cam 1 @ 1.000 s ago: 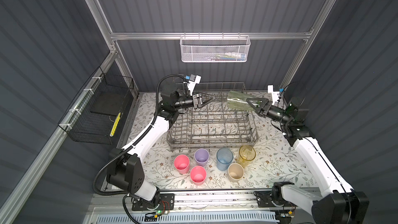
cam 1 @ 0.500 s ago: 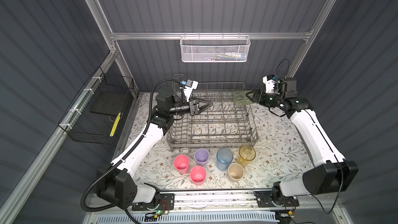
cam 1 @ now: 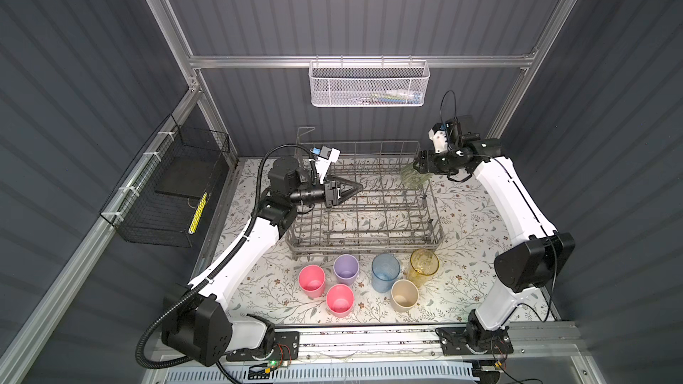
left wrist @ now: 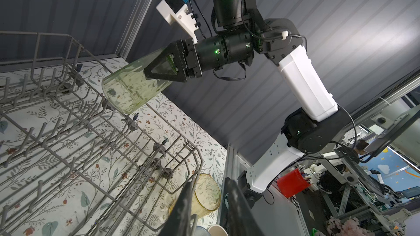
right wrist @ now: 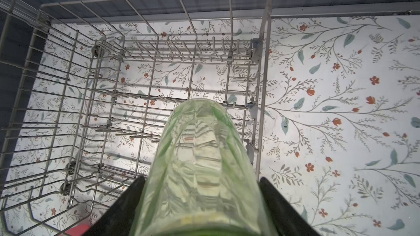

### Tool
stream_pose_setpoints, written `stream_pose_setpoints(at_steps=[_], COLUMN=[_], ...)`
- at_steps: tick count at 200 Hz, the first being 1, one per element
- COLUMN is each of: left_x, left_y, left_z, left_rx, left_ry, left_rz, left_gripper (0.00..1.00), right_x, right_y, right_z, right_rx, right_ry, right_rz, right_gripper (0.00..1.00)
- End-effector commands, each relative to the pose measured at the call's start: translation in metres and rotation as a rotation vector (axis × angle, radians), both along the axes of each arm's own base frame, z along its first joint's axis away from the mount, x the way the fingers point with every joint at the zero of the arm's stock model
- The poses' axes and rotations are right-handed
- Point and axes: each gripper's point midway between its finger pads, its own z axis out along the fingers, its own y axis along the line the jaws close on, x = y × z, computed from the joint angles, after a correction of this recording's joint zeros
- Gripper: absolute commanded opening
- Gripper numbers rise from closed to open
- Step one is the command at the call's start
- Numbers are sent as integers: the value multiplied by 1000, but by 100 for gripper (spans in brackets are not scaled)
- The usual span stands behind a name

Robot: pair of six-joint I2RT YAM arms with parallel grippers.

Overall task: Load cups into a dish rack
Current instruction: Place the cup upside down at the dish rack.

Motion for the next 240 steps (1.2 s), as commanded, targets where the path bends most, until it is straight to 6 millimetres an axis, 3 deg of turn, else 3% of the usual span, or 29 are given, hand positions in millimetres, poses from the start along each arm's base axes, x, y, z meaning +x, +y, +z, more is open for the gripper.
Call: stream_pose_setpoints(at_steps=[1, 79, 240], left_x=[-7, -9, -5], left_y=[5, 5, 3], left_z=[2, -6, -12], left_rx=[2, -2, 2], left_ry=[-40, -34, -18], left_rz=[-4, -19, -30], left_gripper=[28, 27, 26], right_x=[-5, -1, 3], right_y=[-7, 8, 19], right_z=[-5, -39, -120], right_rx=[-109, -159, -244], right_ry=[39, 132, 277], right_rz=[5, 46, 68], right_gripper=[40, 40, 42])
